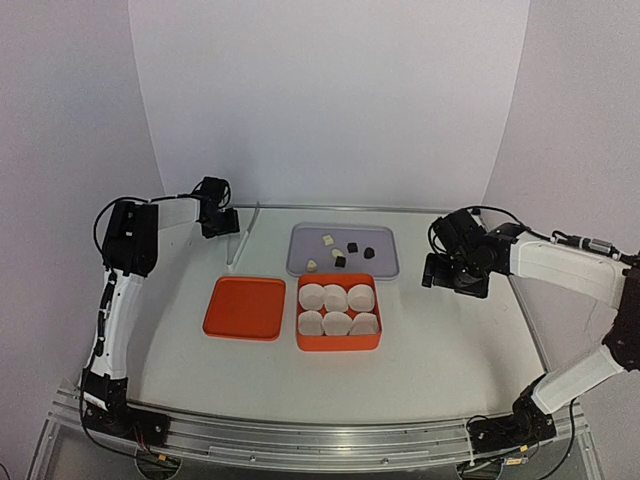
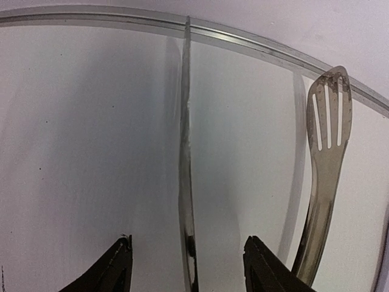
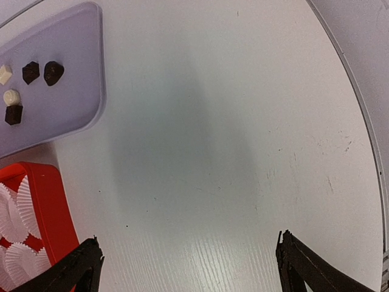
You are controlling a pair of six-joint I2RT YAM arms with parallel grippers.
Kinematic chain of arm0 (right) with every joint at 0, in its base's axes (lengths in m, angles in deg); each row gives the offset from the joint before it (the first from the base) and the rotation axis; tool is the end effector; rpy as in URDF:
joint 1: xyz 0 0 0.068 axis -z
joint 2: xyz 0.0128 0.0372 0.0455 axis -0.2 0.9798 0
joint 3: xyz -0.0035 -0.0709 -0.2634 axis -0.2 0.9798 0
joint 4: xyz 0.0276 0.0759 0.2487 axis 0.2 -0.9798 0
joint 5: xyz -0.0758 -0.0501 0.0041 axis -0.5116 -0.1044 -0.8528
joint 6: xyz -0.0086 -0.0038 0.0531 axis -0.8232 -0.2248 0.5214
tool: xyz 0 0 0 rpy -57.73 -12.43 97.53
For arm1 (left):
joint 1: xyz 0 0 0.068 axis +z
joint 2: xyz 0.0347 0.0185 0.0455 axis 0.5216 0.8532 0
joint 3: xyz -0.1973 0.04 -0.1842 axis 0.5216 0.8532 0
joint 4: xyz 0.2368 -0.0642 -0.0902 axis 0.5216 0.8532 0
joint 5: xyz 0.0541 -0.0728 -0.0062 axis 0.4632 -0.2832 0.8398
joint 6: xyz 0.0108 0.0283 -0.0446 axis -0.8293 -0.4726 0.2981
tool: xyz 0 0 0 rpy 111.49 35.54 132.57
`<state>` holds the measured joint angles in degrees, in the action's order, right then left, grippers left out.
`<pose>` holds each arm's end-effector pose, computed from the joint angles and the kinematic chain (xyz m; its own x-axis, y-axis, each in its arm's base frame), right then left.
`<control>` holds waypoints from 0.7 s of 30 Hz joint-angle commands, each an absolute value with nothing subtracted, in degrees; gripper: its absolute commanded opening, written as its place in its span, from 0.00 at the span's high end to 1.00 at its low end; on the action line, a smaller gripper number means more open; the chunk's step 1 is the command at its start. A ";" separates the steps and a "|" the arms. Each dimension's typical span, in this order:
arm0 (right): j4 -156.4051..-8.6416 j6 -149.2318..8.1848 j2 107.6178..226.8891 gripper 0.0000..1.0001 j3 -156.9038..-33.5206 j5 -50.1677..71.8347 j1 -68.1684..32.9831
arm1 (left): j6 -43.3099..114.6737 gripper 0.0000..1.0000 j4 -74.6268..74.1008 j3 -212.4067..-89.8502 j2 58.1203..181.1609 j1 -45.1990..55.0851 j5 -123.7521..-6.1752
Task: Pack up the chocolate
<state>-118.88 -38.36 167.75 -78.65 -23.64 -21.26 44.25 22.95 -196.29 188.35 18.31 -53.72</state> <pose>0.2478 0.1406 0.2452 -0.7456 0.1873 -0.6395 0.2295 0.9732 0.0175 0.5391 -0.1239 0.1302 -0.7448 -0.1795 -0.6427 -0.0678 0.9785 -0.1947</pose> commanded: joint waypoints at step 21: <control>-118.76 -40.17 161.92 0.02 -80.84 -15.30 -21.44 | 46.55 1.00 28.92 -215.10 190.51 17.11 -44.65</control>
<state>-118.90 -35.88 165.27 -78.67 -17.33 -21.26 44.65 28.34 -211.86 196.99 16.98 -43.68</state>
